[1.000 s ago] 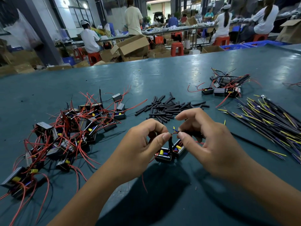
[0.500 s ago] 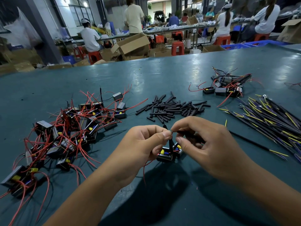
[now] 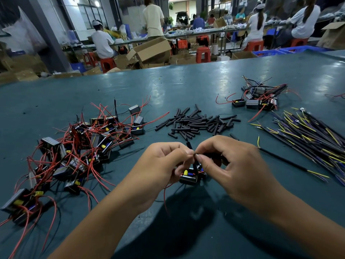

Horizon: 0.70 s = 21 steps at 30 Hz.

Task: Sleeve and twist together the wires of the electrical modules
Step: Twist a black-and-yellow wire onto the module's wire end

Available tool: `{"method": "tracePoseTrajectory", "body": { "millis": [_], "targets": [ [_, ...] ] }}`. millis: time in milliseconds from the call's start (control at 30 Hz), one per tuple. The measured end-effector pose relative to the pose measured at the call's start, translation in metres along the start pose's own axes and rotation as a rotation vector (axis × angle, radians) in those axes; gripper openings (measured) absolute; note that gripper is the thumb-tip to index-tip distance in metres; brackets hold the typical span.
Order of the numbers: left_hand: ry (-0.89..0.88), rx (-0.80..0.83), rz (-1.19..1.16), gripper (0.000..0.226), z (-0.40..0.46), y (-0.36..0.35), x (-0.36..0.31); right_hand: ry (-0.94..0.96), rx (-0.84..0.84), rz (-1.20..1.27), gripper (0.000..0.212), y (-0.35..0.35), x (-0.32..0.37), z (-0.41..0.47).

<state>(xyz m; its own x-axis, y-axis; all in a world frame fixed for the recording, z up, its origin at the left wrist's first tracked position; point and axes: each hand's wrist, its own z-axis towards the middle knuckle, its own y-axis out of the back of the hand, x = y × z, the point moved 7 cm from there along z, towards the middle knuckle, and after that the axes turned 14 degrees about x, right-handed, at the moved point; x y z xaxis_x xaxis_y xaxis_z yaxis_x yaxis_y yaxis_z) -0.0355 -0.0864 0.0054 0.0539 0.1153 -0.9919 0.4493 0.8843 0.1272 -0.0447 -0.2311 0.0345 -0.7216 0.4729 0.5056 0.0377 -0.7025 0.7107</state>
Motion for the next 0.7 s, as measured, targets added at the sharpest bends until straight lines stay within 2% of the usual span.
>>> {"method": "tracePoseTrajectory", "body": {
  "millis": [67,133,200,300,333,400,533,700],
  "targets": [
    [0.101,0.037,-0.209,0.031,0.001,-0.006,0.009,0.001,0.0,-0.02,0.004,-0.001,0.001,-0.001],
    [0.121,0.027,-0.234,0.028,0.002,-0.003,0.01,-0.015,-0.003,-0.015,0.002,0.0,-0.001,0.0],
    [0.014,-0.036,0.013,0.021,0.0,0.01,0.0,-0.035,0.001,0.003,0.005,0.002,-0.004,0.001],
    [-0.317,-0.045,0.651,0.007,-0.007,0.012,-0.032,-0.039,0.035,0.036,0.006,0.002,-0.007,0.001],
    [-0.421,-0.044,0.795,0.013,-0.01,0.008,-0.039,-0.036,0.047,0.044,0.005,0.001,-0.007,0.001],
    [-0.535,-0.062,0.887,0.018,-0.013,0.004,-0.045,-0.027,0.064,0.038,0.003,0.0,-0.005,0.001],
    [-0.643,-0.126,0.942,0.013,-0.015,0.002,-0.047,-0.019,0.095,0.04,0.005,-0.002,-0.004,0.0],
    [-0.768,-0.211,1.172,0.012,-0.02,-0.006,-0.048,-0.013,0.101,0.035,0.004,-0.001,-0.004,0.001]
  ]
}}
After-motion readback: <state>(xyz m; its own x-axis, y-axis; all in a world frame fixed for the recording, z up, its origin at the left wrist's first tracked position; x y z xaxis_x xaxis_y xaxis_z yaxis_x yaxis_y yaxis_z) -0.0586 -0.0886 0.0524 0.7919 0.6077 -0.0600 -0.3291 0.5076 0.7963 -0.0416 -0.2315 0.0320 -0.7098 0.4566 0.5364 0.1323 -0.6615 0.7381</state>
